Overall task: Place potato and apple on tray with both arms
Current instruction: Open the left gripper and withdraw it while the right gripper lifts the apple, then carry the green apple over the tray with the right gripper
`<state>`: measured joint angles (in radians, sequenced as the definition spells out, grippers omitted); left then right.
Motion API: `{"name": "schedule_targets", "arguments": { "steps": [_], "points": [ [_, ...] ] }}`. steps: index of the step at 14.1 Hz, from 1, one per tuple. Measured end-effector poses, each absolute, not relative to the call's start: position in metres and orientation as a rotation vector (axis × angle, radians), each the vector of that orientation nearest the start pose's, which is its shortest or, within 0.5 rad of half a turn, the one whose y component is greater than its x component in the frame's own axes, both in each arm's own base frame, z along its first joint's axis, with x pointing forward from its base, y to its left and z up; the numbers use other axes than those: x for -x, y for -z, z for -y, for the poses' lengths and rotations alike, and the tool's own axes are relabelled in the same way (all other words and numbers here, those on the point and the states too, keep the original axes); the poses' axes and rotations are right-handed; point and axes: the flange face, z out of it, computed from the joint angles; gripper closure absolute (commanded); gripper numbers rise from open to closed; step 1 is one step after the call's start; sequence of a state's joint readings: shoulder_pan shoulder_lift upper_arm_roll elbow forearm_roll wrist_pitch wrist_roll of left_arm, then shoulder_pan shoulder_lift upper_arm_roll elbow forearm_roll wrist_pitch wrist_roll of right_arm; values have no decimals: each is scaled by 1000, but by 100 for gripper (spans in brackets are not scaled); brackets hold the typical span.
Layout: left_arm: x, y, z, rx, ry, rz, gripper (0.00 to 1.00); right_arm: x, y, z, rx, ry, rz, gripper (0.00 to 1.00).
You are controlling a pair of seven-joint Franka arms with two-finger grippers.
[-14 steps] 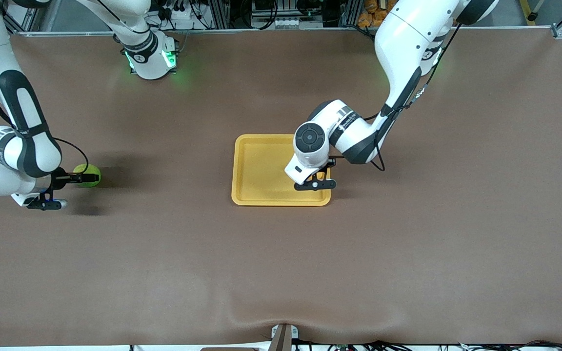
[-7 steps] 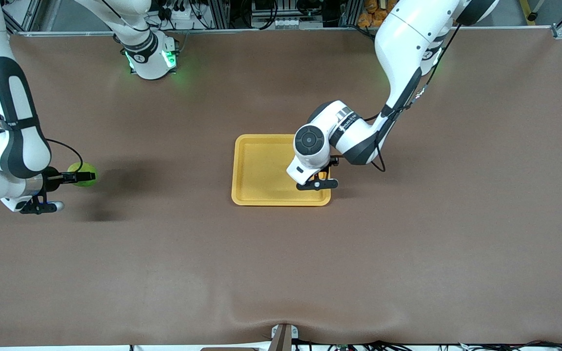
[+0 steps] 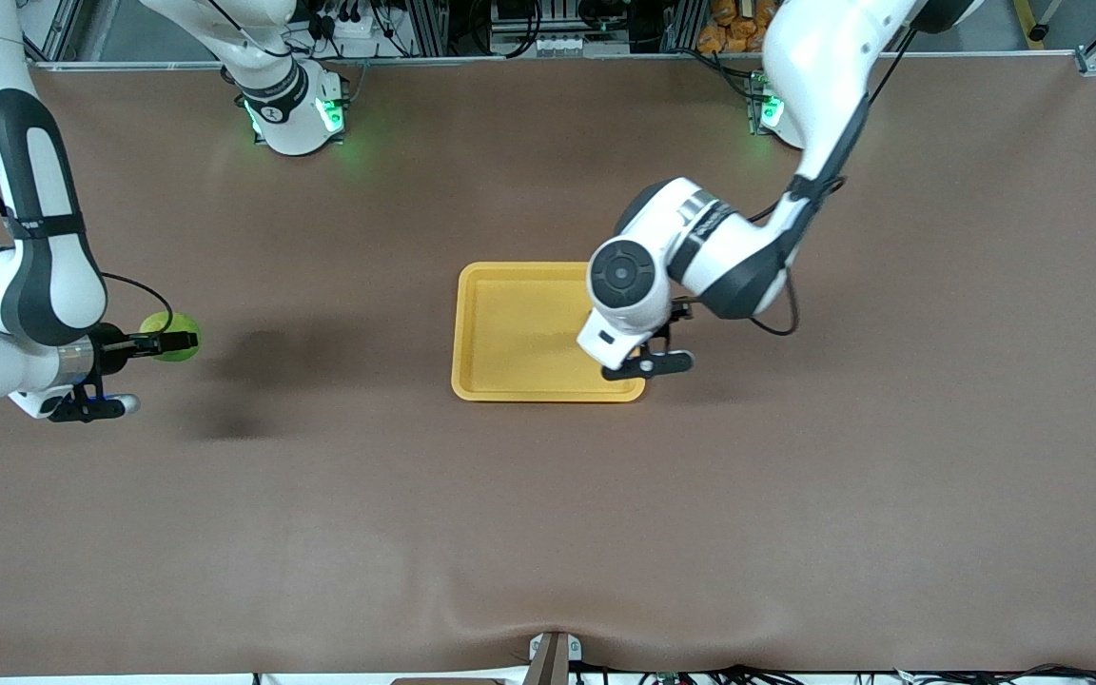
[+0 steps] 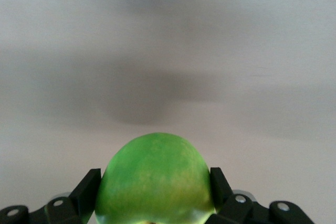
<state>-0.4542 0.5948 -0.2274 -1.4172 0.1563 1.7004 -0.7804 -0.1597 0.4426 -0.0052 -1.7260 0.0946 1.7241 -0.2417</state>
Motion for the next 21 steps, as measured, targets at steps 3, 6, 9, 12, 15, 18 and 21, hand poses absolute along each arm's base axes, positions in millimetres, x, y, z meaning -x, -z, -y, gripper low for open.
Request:
{"name": "schedule_targets", "arguments": {
  "steps": [3, 6, 9, 12, 15, 18, 21],
  "points": [
    [-589, -407, 327, 2954, -273, 51, 0, -603, -312, 58, 2911, -637, -8, 100],
    [-593, -464, 271, 2943, -283, 81, 0, -604, -320, 20, 2926, -659, -89, 100],
    [-590, -510, 228, 2944, -256, 148, 0, -604, -327, -22, 2946, -669, -149, 100],
    [-594, -534, 192, 2958, -225, 176, 0, -602, -331, -53, 2940, -672, -173, 100],
    [-597, -540, 171, 2959, -217, 219, 0, -600, -335, -81, 2933, -675, -243, 100],
    [-600, -546, 155, 2960, -206, 260, 0, -597, -336, -110, 2931, -676, -283, 100],
    [-600, -560, 132, 2966, -180, 294, 0, -595, -338, -141, 2938, -646, -340, 100]
  ]
}}
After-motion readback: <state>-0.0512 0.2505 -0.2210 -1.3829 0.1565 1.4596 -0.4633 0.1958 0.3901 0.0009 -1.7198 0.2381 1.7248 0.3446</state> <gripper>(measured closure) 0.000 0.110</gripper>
